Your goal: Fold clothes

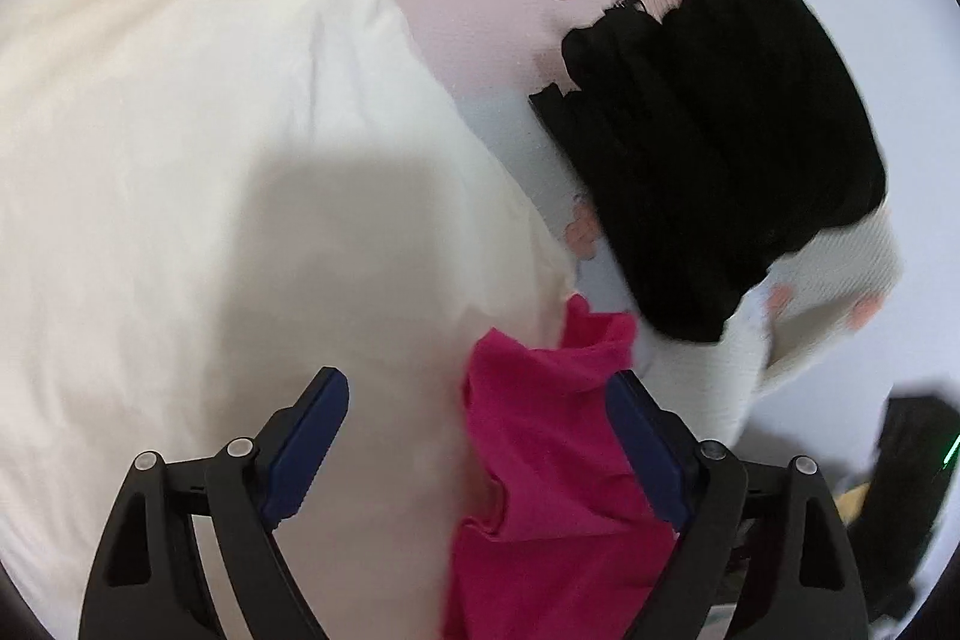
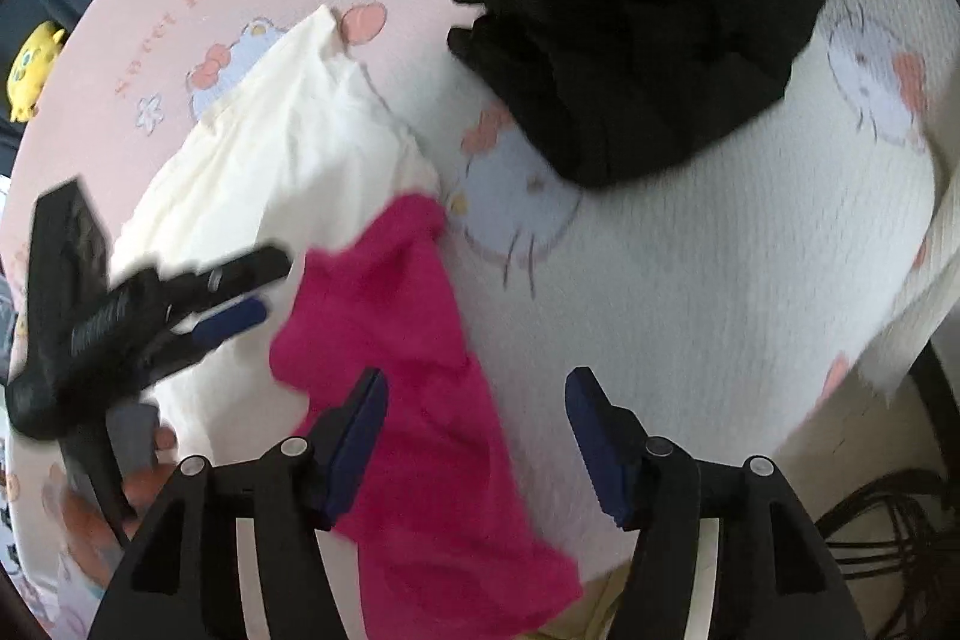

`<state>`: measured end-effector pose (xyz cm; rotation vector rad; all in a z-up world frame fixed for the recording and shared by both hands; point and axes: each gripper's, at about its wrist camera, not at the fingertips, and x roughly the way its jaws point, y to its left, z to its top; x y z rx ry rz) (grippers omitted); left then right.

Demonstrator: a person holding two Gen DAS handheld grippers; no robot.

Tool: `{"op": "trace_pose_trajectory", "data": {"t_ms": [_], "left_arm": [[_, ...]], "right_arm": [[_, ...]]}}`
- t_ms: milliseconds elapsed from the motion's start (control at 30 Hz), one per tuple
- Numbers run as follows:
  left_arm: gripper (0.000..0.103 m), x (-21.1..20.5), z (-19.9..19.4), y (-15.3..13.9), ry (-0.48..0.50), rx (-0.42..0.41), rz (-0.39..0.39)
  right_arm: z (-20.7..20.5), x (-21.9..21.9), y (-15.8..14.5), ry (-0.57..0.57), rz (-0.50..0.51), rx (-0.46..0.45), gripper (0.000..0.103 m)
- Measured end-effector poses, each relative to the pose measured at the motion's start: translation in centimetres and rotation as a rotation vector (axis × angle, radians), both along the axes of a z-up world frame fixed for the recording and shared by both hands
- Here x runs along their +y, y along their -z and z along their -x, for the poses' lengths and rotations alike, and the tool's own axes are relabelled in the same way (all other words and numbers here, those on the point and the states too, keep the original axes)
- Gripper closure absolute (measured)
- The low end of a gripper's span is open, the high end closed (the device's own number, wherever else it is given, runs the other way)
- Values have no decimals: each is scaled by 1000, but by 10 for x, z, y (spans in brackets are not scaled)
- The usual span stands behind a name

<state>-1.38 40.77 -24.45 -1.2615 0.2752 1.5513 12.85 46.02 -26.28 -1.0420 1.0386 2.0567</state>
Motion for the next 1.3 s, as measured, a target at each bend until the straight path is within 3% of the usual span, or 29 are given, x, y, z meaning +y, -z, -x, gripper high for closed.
{"op": "trace_pose_trajectory", "data": {"t_ms": [167,267,367,500,600,667,700,767,900,967,1167,1300], "left_arm": [[16,13,-26,4,130,149,70],[16,15,-37,10,165,137,73],[16,18,-44,16,167,111,80],[16,19,-46,21,157,75,62],[17,22,-48,21,152,89,50],[25,23,-50,20,153,96,40],[27,24,-51,20,154,100,38],[35,25,-54,21,159,102,36],[43,26,-57,25,139,120,39],[56,26,-57,26,122,127,32],[81,25,-55,27,100,156,20],[88,23,-47,20,77,142,11]], "right_arm": [[20,23,-4,18,77,41,42],[28,35,-1,28,170,109,42],[34,39,-3,27,189,123,42],[48,41,-5,-27,152,78,42],[50,48,4,-7,208,66,43],[53,53,9,16,250,57,46],[54,55,11,27,271,52,55],[58,59,11,29,284,50,62],[65,60,9,36,295,58,66],[69,60,11,34,303,64,68],[72,62,23,46,317,40,81],[72,60,21,44,298,56,89]]}}
